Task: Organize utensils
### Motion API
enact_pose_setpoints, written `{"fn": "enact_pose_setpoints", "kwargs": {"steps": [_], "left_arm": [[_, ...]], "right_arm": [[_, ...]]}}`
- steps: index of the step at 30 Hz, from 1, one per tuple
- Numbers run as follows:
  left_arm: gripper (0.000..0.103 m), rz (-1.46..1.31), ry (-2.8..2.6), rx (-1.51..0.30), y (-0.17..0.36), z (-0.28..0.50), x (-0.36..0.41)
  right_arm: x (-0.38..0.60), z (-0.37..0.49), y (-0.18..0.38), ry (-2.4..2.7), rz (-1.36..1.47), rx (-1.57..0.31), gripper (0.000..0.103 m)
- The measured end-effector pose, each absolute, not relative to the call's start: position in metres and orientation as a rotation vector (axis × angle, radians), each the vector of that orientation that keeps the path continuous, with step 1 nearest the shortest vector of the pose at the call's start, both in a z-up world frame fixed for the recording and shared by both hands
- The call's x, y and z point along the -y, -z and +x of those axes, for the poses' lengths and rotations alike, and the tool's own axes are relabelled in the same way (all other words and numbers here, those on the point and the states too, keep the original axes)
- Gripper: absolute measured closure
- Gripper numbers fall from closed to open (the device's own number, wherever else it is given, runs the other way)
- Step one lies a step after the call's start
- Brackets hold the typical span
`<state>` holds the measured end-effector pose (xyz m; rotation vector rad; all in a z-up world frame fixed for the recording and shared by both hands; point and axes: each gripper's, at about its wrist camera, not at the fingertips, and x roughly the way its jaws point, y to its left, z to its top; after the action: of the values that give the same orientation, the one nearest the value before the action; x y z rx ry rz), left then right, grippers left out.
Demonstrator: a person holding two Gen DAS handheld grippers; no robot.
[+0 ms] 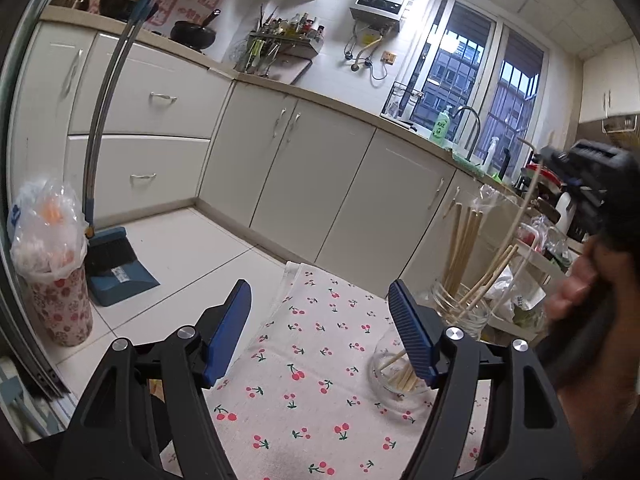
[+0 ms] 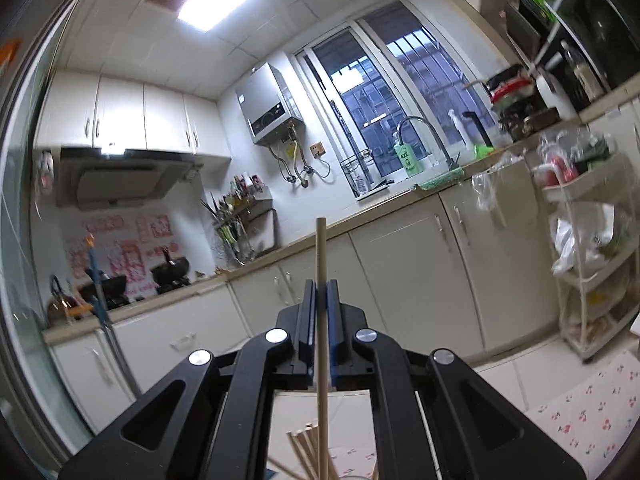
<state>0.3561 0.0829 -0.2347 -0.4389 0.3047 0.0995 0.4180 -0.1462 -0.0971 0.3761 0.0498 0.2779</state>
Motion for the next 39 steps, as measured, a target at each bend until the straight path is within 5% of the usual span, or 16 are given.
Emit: {"fn": "enact_pose_setpoints", "kwargs": {"steps": [16, 20, 24, 28, 39], "left_arm": [[0.031, -0.453, -0.107, -0.324, 0.237, 0.36, -0.084], [0.029, -0.431, -0.105, -0.343, 0.233, 0.36, -0.082], [0.019, -0.406, -0.071, -0.41, 0.211, 0.348, -0.078], [0.011, -0.333, -0.033, -0.462, 0.172, 0.319, -0.064], [0.008, -0.145, 0.002, -0.619, 0.088, 0.221, -0.012]], "right_arm": [[0.123, 0.405, 0.156, -0.277, 0.213, -0.193, 0.094], [0.141, 0.38, 0.145, -0.259, 0.21, -0.215, 0.078], [0.17, 0.324, 0.118, -0.212, 0.204, -0.246, 0.036], [0.194, 0.252, 0.098, -0.117, 0.166, -0.373, 0.009], [0.224, 0.132, 0.064, -0.005, 0.209, -0.615, 0.007]]}}
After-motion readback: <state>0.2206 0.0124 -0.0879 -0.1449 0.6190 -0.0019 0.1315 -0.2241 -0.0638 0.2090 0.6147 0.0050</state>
